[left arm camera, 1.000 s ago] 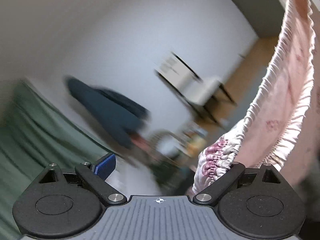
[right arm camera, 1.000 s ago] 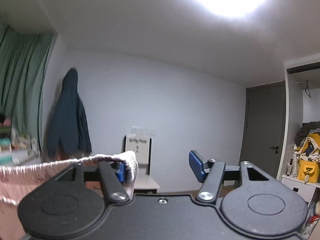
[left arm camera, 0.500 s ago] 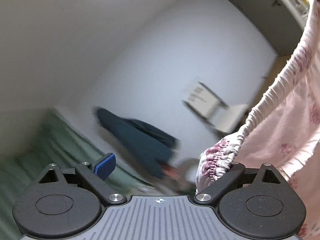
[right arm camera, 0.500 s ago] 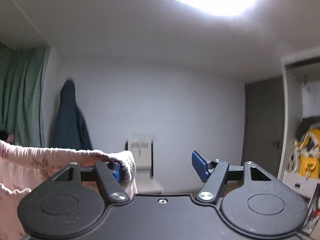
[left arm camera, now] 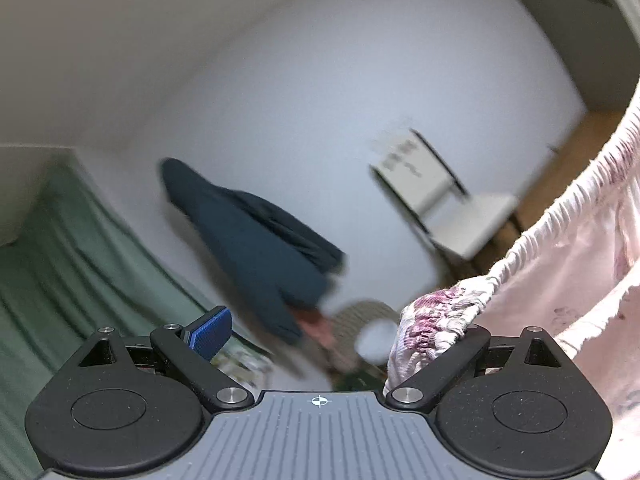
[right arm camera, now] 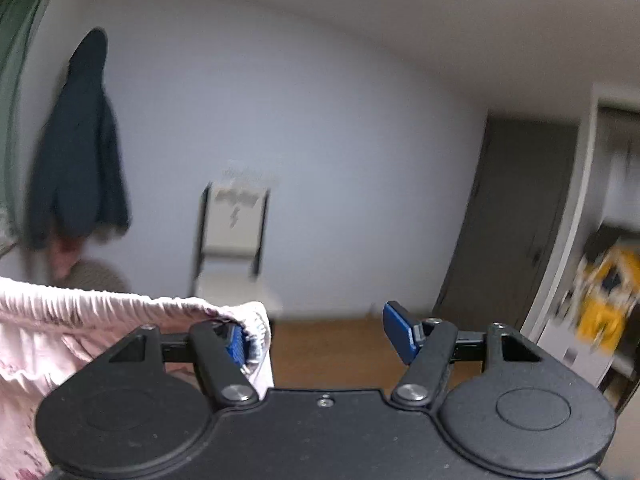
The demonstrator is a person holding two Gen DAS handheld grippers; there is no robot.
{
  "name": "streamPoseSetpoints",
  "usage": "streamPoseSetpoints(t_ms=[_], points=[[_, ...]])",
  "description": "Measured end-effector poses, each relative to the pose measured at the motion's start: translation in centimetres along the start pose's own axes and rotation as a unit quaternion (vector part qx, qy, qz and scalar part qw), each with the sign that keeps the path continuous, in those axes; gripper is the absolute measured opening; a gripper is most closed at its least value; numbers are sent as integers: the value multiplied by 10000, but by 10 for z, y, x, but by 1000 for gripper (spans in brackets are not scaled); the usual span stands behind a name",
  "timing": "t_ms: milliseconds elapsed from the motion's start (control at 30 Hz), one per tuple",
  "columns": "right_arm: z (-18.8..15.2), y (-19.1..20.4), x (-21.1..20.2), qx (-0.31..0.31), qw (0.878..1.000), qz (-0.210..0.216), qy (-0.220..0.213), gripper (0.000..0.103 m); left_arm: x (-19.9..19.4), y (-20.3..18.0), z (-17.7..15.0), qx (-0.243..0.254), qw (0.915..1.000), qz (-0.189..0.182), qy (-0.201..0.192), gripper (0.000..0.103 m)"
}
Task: Fold clothes
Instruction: 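Raise both grippers holding the sheet edges apart to spread the sheet, then lower the spread sheet onto the bed with both grippers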
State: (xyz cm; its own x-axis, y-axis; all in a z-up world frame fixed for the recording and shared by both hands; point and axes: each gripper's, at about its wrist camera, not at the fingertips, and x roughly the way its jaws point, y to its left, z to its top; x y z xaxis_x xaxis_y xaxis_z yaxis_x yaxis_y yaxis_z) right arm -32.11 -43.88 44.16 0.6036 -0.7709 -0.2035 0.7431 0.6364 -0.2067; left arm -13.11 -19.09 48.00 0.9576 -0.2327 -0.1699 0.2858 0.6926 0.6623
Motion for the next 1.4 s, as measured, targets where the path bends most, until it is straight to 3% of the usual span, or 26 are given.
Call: streamPoseSetpoints(t_ms=[133,200,267,367,467,600,667,733,867,1000,1100,1233,1400], points=[[42,-22,7,647,9958,-40,-640,65,8,26,35,-445,9948,662,-627,95],[56,-39,-1,938,9913,6,-924,70,0,47,48,-852,9900,685,-895,95],[56,-53,-10,1002,9889,72,-1092,74,-5,54,51,-907,9873,653,-1133,95],[28,-73,-22,1063,9887,240,-1029,75,-15,49,34,-833,9879,340,-1264,98],[-37,-78,-17,1109,9906,455,-662,74,-17,18,-11,-429,9931,-127,-1082,99],[-159,-58,-15,722,9963,406,-236,73,-6,-69,-97,475,9958,-659,-413,99],[-217,-48,-17,582,9977,343,52,73,-2,-120,-146,851,9912,-1014,-66,98],[-277,-41,-13,666,9954,300,621,72,-2,-163,-193,899,9852,-1450,187,98],[-362,-22,3,622,9821,176,1771,70,-3,-253,-291,913,9639,-2360,832,98],[-405,25,19,53,9642,130,2648,70,-5,-326,-352,1241,9381,-2979,1259,98],[-418,60,30,-421,9549,72,2940,68,-14,-372,-376,1560,9217,-3258,1417,98],[-444,76,45,-657,9452,46,3198,69,-27,-391,-382,1825,9145,-3335,1386,98],[-465,63,28,-811,9237,282,3734,70,-52,-393,-386,1755,9222,-3192,1297,98]])
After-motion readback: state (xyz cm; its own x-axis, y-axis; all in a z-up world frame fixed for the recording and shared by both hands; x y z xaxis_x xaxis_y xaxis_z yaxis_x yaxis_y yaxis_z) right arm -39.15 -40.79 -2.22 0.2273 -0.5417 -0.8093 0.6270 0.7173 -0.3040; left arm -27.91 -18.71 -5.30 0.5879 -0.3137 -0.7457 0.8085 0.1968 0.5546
